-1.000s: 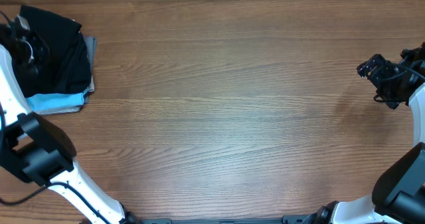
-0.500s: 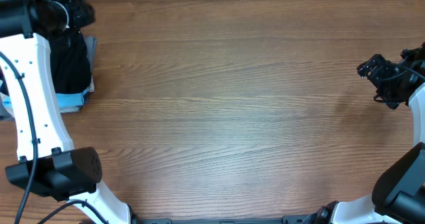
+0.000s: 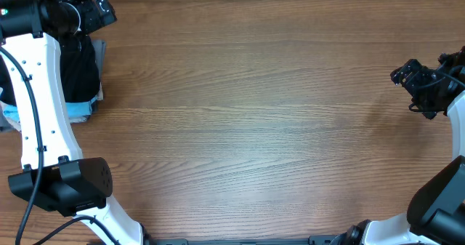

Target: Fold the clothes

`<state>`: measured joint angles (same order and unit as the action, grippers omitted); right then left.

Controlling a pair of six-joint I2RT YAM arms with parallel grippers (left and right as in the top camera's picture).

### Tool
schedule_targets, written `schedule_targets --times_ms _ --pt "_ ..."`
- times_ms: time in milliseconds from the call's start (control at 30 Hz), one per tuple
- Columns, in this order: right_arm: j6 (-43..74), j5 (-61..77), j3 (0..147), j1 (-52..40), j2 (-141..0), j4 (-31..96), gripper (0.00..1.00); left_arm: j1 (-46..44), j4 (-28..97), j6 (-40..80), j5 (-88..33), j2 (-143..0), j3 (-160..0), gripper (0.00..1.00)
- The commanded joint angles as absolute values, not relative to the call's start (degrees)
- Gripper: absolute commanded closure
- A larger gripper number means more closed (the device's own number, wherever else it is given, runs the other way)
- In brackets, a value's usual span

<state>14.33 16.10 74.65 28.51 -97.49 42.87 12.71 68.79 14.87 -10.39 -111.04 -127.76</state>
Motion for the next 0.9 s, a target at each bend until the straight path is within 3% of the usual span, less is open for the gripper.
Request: schedule_targets --times_ms 0,233,467,867 --pt "14.13 15.88 75.29 28.58 -97.03 42.57 0.00 12.19 68.79 15.25 -9.65 -111.39 -127.74 0.00" --pt "14.13 15.90 75.26 27.27 -95.88 42.59 0.00 12.19 68.79 15.25 -9.65 -111.39 -127.76 0.00" --pt "14.13 15.88 75.26 22.31 -83.42 42.59 0.00 12.19 68.79 15.25 -9.65 -111.39 -127.76 0.00" --pt "13.15 14.98 75.16 -2.46 -52.80 42.30 0.00 12.19 68.79 15.25 -9.65 -111.39 -127.74 0.00"
